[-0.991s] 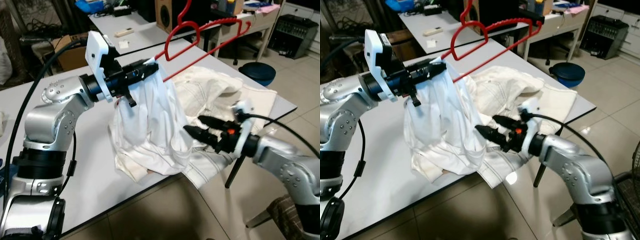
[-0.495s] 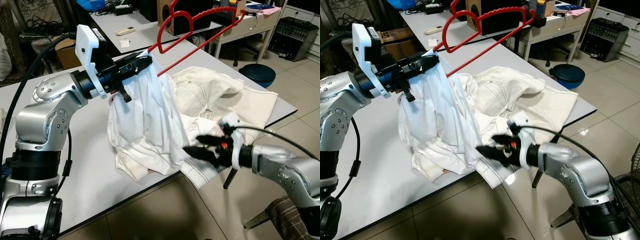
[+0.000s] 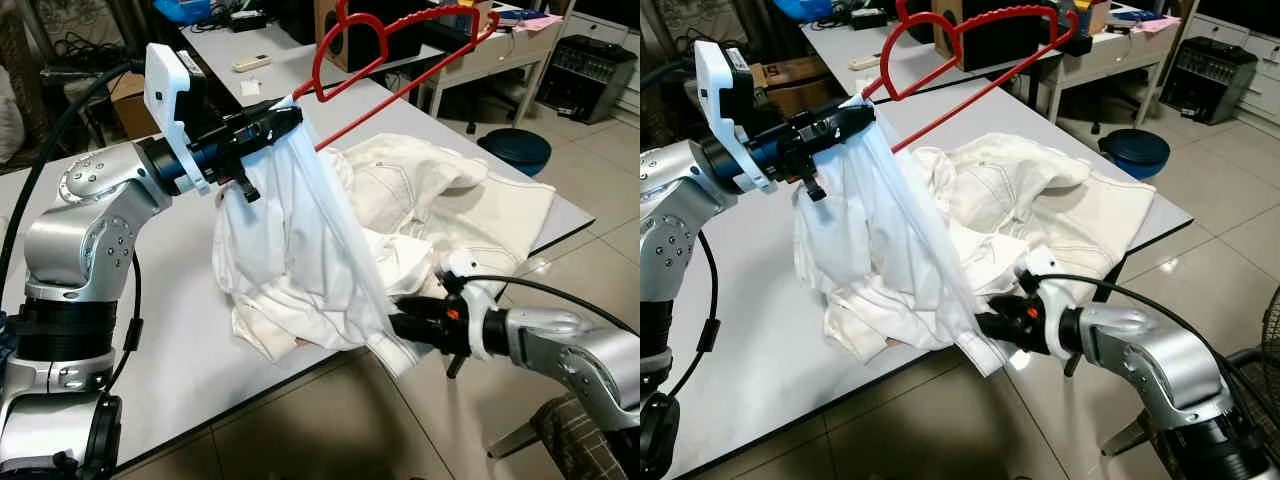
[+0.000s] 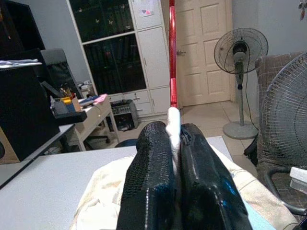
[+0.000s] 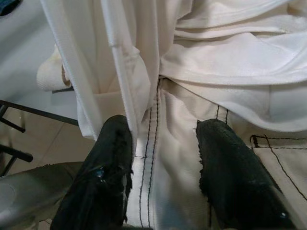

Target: Hang hanger

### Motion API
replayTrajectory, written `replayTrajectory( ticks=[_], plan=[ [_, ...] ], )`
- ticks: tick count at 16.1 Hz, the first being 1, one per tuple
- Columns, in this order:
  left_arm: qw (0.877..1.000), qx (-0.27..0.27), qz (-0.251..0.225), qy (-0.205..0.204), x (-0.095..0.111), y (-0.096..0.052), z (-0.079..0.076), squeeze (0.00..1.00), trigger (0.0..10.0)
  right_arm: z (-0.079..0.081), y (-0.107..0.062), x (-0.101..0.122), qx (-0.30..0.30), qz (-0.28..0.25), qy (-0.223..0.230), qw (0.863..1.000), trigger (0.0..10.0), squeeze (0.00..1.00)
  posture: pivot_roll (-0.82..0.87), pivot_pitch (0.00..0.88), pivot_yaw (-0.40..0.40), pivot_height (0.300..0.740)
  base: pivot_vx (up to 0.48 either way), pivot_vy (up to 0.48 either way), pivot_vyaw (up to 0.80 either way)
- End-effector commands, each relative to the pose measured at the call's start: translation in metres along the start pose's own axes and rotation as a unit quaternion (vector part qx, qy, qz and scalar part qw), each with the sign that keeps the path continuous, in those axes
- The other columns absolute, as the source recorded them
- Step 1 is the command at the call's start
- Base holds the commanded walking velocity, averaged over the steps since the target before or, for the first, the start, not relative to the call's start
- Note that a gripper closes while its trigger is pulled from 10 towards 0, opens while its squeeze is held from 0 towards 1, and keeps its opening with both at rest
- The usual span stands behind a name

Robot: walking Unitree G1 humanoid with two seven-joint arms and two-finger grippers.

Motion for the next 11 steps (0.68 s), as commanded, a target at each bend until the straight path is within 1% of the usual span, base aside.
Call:
replayTrajectory(
  ticks=[1, 2, 3, 4, 5, 8, 10, 11],
  plan=[
    [0.999, 0.012, -0.021, 0.02, 0.017, -0.004, 0.006, 0.0, 0.0, -0.003, -0.005, -0.003, -0.02, -0.001, -0.005, 1.0, 0.0, 0.0, -0.12, 0.0, 0.07, 0.74, 0.0, 0.0, 0.0],
    [0.999, 0.012, -0.022, 0.02, 0.018, -0.004, 0.006, 0.0, 0.0, -0.005, -0.007, -0.003, -0.027, -0.005, -0.004, 1.0, 0.0, 0.0, -0.12, 0.0, 0.07, 0.74, 0.0, 0.0, 0.0],
    [0.999, 0.012, -0.023, 0.02, 0.019, -0.004, 0.006, 0.0, 0.0, -0.008, -0.01, 0.001, -0.036, -0.022, 0.0, 0.999, 0.0, 0.0, -0.12, 0.0, 0.072, 0.74, 0.0, 0.0, 0.0],
    [0.999, 0.012, -0.023, 0.02, 0.019, -0.004, 0.006, 0.0, 0.0, -0.008, -0.01, 0.001, -0.036, -0.022, 0.0, 0.999, 0.0, 0.0, -0.12, 0.0, 0.072, 0.74, 0.0, 0.0, 0.0],
    [0.999, 0.01, -0.023, 0.019, 0.018, -0.003, 0.005, 0.0, 0.0, -0.012, -0.013, 0.007, -0.048, -0.046, 0.013, 0.998, 0.0, 0.0, -0.12, 0.0, 0.075, 0.74, 0.0, 0.0, 0.0],
    [0.999, 0.013, -0.025, 0.018, 0.018, -0.004, 0.007, 0.0, 0.0, -0.018, -0.02, 0.011, -0.061, -0.067, 0.025, 0.996, 0.0, 0.0, -0.12, 0.0, 0.076, 0.74, 0.0, 0.0, 0.0],
    [0.999, 0.017, -0.027, 0.017, 0.018, -0.006, 0.008, 0.0, 0.0, -0.024, -0.027, 0.012, -0.077, -0.088, 0.031, 0.993, 0.0, 0.0, -0.12, 0.0, 0.072, 0.74, 0.0, 0.0, 0.0],
    [0.999, 0.019, -0.027, 0.017, 0.018, -0.007, 0.008, 0.0, 0.0, -0.031, -0.033, 0.016, -0.095, -0.106, 0.039, 0.989, 0.0, 0.0, -0.12, 0.0, 0.072, 0.74, 0.0, 0.0, 0.0]
  ],
)
Point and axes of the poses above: a point about 5 cm out from each wrist's last joint towards the gripper, its own y axis pointing out of the wrist towards the gripper, its own x axis along the axis of the wrist's last joint, z = x × y, the point moved 4 cm from there along y, pointing out of the wrist towards the gripper, and after that the axes turned 2 degrees about y, right-handed, at the moved point
